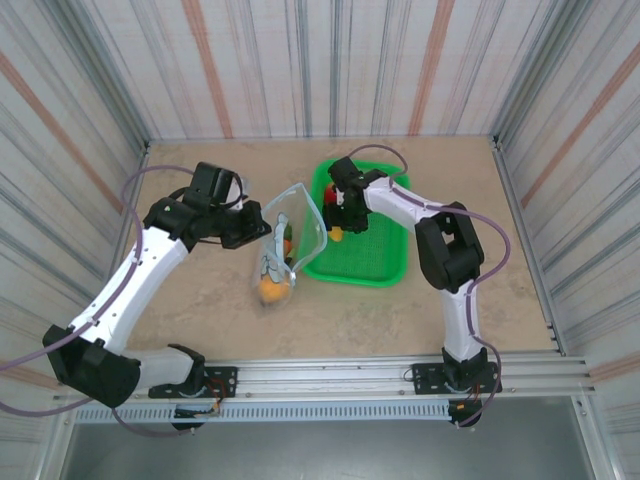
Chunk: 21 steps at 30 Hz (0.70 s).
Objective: Place the food in the zip-top bag and seal the zipper
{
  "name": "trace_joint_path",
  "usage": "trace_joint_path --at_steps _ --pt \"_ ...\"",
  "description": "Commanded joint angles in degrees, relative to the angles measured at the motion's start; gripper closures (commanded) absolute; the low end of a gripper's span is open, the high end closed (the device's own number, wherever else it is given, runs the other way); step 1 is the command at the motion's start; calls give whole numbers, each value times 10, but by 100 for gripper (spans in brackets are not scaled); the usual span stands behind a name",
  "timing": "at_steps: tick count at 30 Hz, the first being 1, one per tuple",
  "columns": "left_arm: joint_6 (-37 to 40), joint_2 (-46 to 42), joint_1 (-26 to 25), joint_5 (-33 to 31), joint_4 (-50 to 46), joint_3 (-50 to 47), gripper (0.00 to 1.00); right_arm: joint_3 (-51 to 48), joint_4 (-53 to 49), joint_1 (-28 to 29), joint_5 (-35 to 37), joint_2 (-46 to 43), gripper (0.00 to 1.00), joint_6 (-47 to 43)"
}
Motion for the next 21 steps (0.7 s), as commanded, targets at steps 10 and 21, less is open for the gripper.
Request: trace_joint_path --at_steps 10,21 --pt "16 4 -1 18 -49 27 100 -35 25 4 -13 -20 57 1" --pt "9 17 -10 23 -44 40 100 -137 53 -23 -23 -224 64 15"
